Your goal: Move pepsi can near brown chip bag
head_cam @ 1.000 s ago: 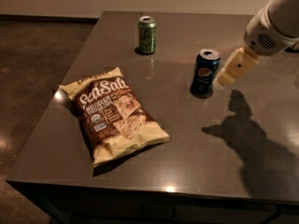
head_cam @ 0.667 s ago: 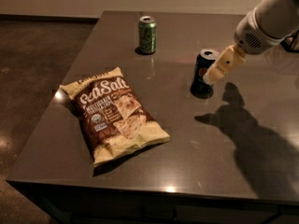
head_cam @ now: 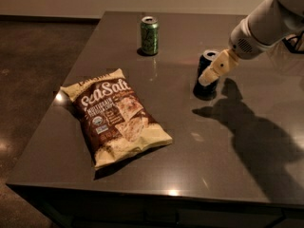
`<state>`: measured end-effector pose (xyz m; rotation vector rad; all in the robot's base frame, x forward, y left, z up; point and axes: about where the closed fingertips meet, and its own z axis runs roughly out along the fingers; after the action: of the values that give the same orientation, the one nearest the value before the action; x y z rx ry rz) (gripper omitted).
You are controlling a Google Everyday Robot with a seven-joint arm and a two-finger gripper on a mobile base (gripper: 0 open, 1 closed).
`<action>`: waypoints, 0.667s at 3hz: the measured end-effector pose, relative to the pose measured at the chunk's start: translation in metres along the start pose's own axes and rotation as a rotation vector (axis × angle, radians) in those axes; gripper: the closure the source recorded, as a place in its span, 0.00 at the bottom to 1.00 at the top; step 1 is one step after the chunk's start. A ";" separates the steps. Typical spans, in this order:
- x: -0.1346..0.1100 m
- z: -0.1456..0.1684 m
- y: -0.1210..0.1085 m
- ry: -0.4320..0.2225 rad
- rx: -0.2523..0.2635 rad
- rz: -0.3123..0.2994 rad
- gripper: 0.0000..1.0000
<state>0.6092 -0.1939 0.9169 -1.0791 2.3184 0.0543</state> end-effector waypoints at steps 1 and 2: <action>-0.002 0.007 0.003 0.002 -0.026 0.000 0.23; -0.009 0.010 0.012 -0.006 -0.061 -0.020 0.46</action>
Offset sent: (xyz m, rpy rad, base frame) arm -0.0006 0.0312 -0.0055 0.0438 0.0479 0.0933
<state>0.6098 -0.1764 0.9113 -1.1306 2.3134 0.1209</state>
